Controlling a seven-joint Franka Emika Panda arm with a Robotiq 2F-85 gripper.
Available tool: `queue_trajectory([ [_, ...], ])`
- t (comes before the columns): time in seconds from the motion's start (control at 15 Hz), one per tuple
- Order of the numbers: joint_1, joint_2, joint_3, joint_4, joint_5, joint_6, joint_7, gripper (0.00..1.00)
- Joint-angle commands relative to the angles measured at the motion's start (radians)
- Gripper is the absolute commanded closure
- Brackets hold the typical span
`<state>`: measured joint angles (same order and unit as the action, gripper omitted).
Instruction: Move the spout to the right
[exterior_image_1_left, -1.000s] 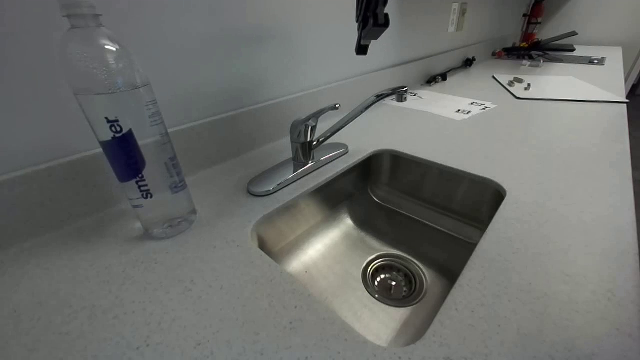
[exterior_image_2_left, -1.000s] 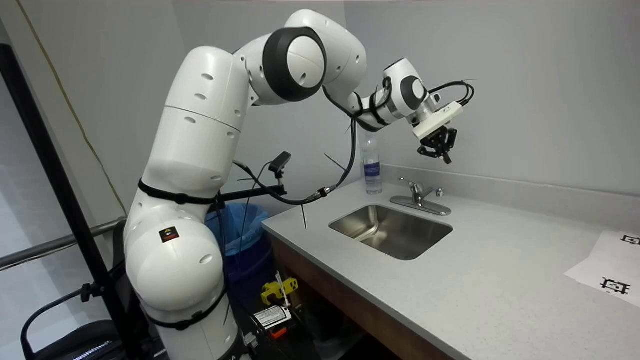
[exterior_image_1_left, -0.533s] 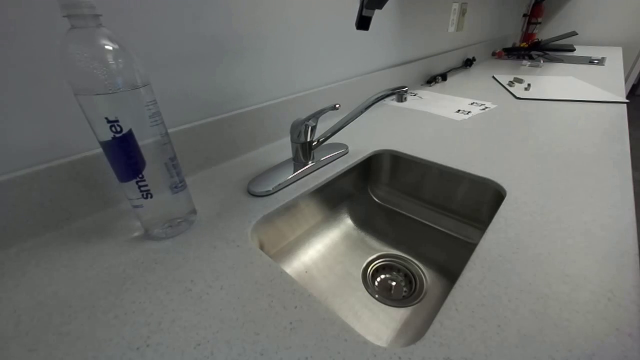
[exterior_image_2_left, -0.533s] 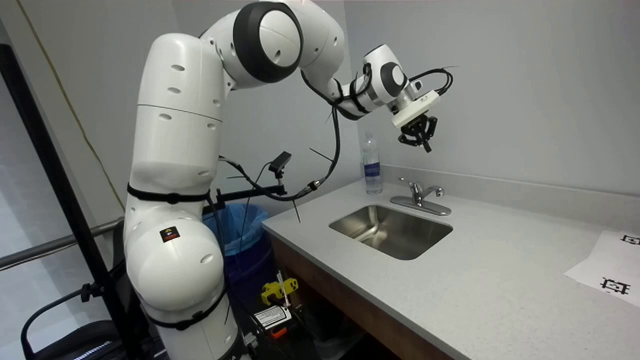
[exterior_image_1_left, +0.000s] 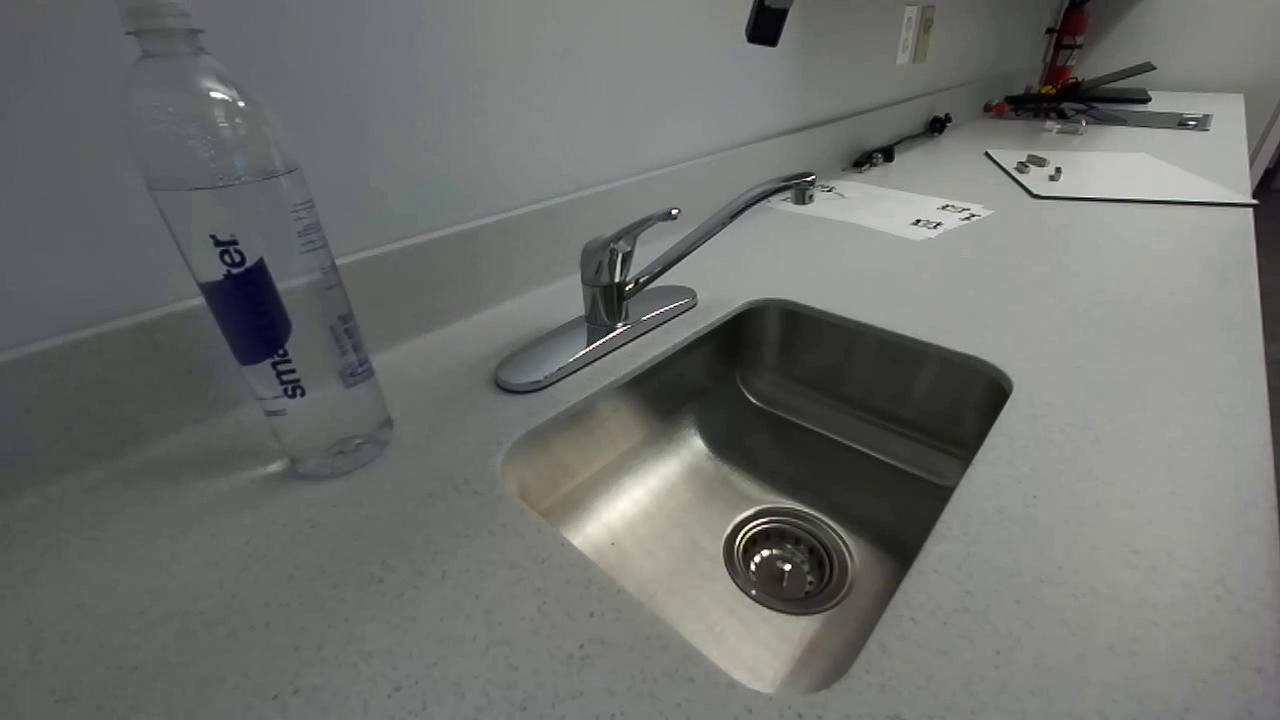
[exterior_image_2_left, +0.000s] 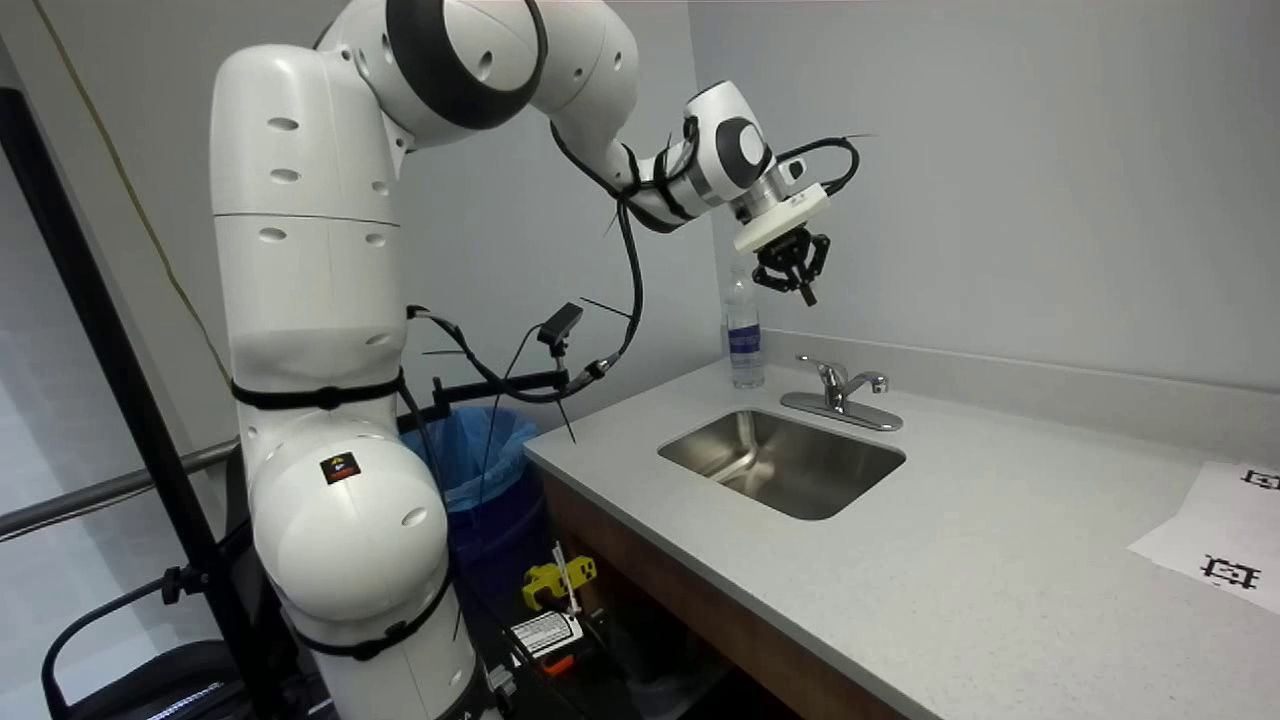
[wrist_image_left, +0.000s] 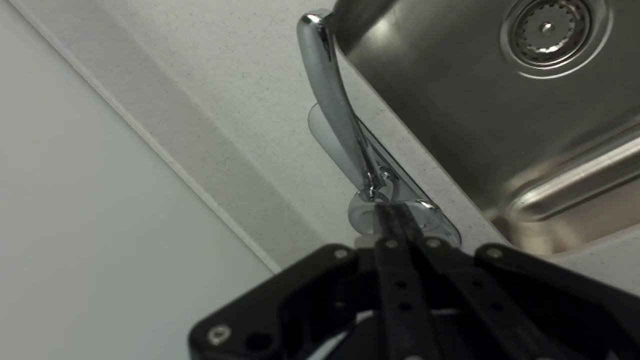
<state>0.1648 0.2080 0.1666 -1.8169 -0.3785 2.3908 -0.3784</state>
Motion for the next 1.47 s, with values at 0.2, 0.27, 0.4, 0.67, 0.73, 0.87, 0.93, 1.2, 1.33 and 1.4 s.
queue_trajectory([
  [0.2, 0.004, -0.153, 0.028, -0.172, 0.081, 0.042, -0.003, 0.43],
  [0.27, 0.005, -0.168, 0.032, -0.183, 0.09, 0.046, -0.006, 0.37],
  [0.4, 0.006, -0.195, 0.034, -0.207, 0.095, 0.051, -0.002, 0.21],
  [0.67, 0.005, -0.245, 0.028, -0.243, 0.073, 0.05, 0.005, 0.0],
  [0.73, 0.004, -0.256, 0.026, -0.249, 0.073, 0.046, 0.002, 0.0],
  [0.87, 0.003, -0.278, 0.022, -0.264, 0.072, 0.043, 0.003, 0.0],
  [0.93, 0.002, -0.287, 0.019, -0.27, 0.072, 0.041, 0.002, 0.0],
  [1.2, 0.0, -0.323, 0.01, -0.289, 0.066, 0.03, 0.003, 0.0],
  [1.33, 0.006, -0.275, 0.014, -0.246, 0.07, 0.018, 0.003, 0.0],
  [1.4, 0.006, -0.274, 0.014, -0.246, 0.07, 0.018, 0.003, 0.0],
])
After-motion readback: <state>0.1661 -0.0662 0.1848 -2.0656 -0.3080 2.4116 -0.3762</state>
